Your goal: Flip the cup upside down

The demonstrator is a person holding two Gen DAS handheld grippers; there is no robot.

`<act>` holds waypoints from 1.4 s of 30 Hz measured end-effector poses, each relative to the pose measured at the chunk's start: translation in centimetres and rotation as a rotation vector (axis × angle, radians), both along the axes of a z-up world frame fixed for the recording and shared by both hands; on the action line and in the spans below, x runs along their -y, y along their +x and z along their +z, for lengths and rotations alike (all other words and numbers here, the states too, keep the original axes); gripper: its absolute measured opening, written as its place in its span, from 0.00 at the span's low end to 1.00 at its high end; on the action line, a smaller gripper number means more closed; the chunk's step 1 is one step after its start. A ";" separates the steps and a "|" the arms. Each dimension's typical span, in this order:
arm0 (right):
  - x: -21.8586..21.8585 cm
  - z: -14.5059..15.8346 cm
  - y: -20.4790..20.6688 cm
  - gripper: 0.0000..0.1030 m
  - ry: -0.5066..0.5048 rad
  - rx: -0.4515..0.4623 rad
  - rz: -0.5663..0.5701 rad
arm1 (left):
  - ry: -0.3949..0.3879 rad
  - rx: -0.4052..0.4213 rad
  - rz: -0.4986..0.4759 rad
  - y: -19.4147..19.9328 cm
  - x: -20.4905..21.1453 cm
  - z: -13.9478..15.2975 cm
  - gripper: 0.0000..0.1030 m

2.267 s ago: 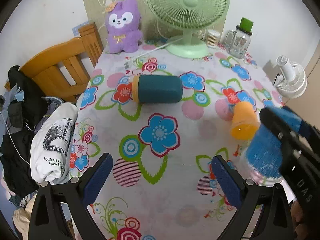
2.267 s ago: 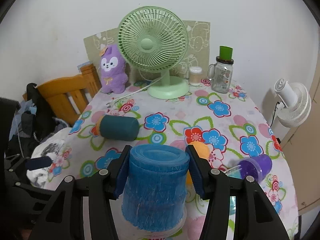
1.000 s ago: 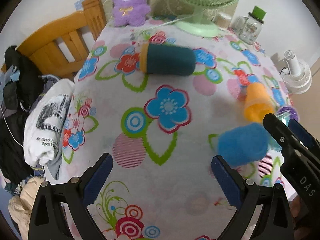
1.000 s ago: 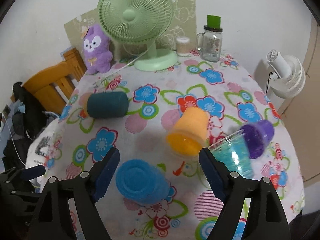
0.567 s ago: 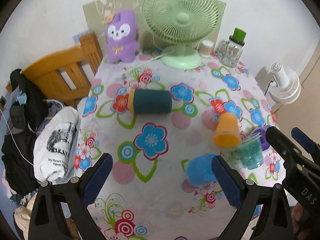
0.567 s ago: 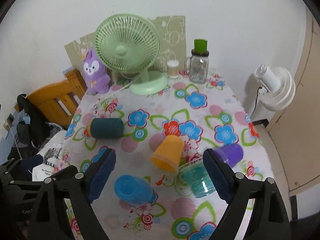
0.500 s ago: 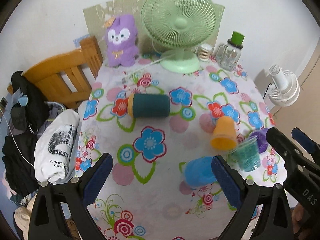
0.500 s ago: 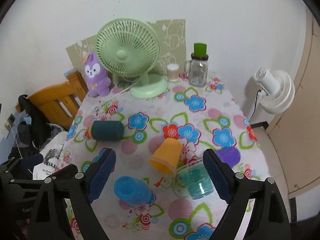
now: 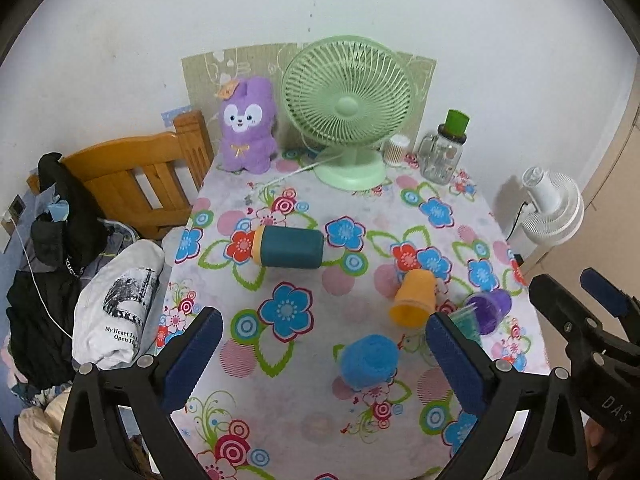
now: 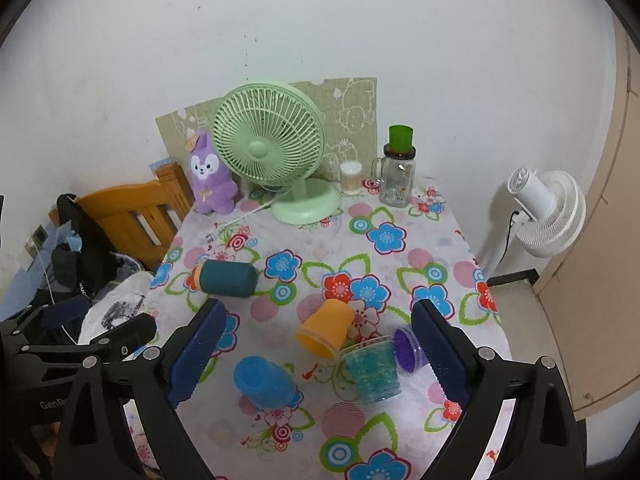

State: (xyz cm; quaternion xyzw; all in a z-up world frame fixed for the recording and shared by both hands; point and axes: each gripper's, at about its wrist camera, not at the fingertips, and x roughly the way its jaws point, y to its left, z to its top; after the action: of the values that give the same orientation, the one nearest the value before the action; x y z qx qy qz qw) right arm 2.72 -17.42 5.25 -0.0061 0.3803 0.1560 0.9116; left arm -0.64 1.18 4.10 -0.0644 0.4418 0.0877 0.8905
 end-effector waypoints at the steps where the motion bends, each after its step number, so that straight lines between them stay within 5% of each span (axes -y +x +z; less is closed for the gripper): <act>1: 0.2 0.2 -0.1 0.94 -0.001 0.002 0.000 | 0.002 0.009 0.002 -0.1 0.2 0.3 1.00; 11: 2.2 0.9 -0.6 0.95 0.007 -0.020 -0.007 | -0.025 -0.012 -0.012 -0.3 1.9 1.3 1.00; 23: 2.7 2.3 -1.0 0.95 0.037 0.026 -0.043 | 0.041 0.048 0.009 -0.8 2.7 3.6 1.00; 42: 2.1 2.9 -1.3 0.96 0.024 0.038 -0.022 | 0.041 0.068 0.026 -1.1 2.5 3.7 1.00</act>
State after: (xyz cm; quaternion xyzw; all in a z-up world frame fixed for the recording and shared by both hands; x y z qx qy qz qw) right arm 1.45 -19.54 8.14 0.0064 0.3612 0.1503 0.9203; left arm -1.72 -1.35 7.83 -0.0547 0.4086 0.1059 0.9049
